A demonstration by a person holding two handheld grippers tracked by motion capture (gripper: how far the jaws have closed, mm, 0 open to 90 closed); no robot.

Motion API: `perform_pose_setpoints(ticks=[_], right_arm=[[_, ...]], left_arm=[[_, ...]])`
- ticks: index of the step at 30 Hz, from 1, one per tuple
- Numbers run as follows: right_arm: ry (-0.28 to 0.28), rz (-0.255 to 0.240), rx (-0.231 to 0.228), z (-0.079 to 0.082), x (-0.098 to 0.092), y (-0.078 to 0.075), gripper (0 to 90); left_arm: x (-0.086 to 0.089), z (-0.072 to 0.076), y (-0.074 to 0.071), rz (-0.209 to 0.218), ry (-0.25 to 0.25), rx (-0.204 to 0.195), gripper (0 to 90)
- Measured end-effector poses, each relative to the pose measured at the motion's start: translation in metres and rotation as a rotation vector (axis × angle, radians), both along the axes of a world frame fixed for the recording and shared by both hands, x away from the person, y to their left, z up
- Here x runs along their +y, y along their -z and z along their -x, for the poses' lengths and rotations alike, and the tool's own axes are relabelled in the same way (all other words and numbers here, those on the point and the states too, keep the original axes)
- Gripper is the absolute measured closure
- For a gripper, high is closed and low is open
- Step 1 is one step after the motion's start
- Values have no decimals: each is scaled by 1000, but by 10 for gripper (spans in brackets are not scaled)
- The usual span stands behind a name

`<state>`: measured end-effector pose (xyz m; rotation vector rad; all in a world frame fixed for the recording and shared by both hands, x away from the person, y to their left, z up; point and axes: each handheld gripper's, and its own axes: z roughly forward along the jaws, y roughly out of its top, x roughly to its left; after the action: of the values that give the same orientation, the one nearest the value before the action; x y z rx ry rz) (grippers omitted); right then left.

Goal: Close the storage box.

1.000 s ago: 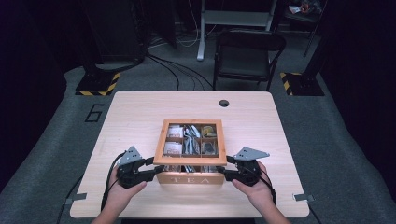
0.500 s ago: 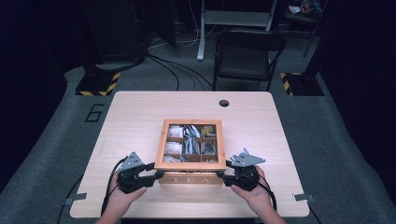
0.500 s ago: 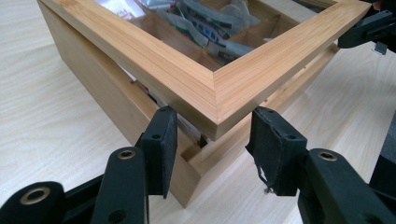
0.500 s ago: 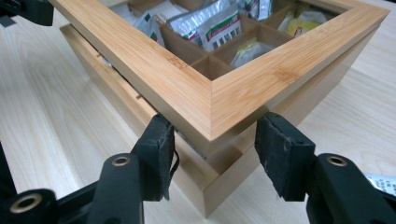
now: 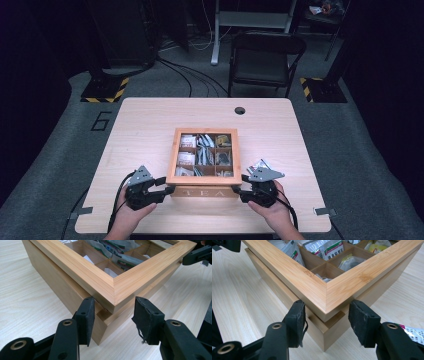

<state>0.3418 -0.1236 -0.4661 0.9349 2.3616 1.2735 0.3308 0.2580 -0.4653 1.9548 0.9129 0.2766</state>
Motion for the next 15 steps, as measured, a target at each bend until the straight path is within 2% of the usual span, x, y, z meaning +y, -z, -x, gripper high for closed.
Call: perform_pose_setpoints(ticks=[5,7,8,10,12,15], right_arm=[[7,-11,6,1,-1,1,473],[5,-7,7,1,-1,0,471],[1,-6,4,1,-2,0,470],[0,9,11,2,-2,1,468],[-2,30,4,4,-2,1,464],[-3,-5,-8,6,-6,-3,463]], left_arm=[[0,1,0,-2,1,3,515],[0,2,0,6,-3,18,514],[3,2,-1,-6,1,8,510],[7,4,-4,34,-7,4,508],[11,5,-8,45,-23,0,500],[14,2,-9,48,-44,15,485]])
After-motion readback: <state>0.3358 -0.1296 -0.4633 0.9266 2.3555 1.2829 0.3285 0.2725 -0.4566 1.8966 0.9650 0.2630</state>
